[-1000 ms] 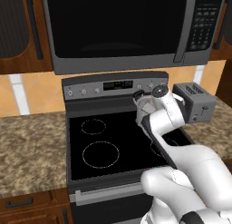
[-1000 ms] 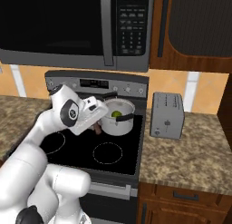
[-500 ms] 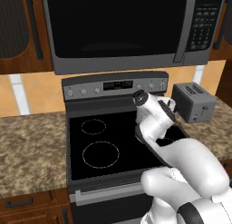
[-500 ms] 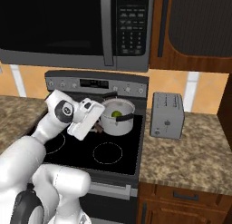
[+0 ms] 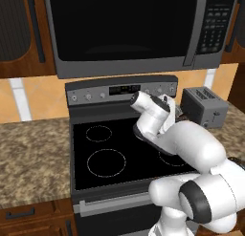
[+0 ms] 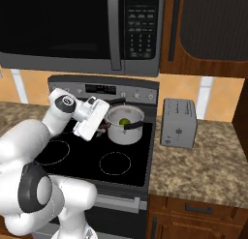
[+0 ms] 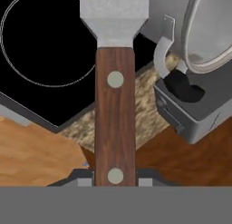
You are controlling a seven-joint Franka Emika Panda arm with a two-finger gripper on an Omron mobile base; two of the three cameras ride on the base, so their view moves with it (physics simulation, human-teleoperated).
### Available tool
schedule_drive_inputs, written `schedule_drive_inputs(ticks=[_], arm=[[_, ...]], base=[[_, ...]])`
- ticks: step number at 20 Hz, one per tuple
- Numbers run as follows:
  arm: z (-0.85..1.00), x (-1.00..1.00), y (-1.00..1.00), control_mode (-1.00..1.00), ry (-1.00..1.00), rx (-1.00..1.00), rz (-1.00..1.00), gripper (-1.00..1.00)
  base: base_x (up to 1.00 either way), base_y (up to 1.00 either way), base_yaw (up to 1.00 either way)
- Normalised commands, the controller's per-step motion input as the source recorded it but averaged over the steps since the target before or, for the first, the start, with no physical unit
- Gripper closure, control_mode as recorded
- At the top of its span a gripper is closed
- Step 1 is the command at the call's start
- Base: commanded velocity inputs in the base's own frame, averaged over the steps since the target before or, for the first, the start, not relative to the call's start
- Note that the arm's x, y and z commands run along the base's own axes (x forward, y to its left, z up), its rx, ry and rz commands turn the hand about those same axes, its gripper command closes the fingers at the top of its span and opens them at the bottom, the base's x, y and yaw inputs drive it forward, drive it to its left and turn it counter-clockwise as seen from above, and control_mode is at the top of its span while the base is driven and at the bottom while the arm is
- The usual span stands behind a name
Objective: Put the lime and garlic in the pot. Retrieve the spatula and lightly stir the vegetables in the pot.
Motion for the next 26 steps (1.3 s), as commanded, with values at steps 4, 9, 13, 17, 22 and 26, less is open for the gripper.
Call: schedule_drive_inputs(ticks=[4, 9, 13, 17, 22, 26], arm=[[-0.11, 0.05, 0.24, -1.00, 0.08, -0.28, 0.04, 1.00], [0.09, 0.07, 0.01, -1.00, 0.17, -0.36, 0.13, 1.00], [0.26, 0.03, 0.00, -1.00, 0.23, -0.32, 0.12, 1.00], [0.47, 0.22, 0.00, -1.00, 0.21, -0.09, 0.10, 1.00], [0.06, 0.07, 0.02, -1.00, 0.02, -0.04, 0.05, 1.00], [0.00, 0.00, 0.07, -1.00, 0.01, -0.05, 0.00, 1.00]], base=[[0.00, 0.00, 0.00], [0.00, 0.00, 0.00], [0.00, 0.00, 0.00], [0.00, 0.00, 0.00], [0.00, 0.00, 0.00], [0.00, 0.00, 0.00]])
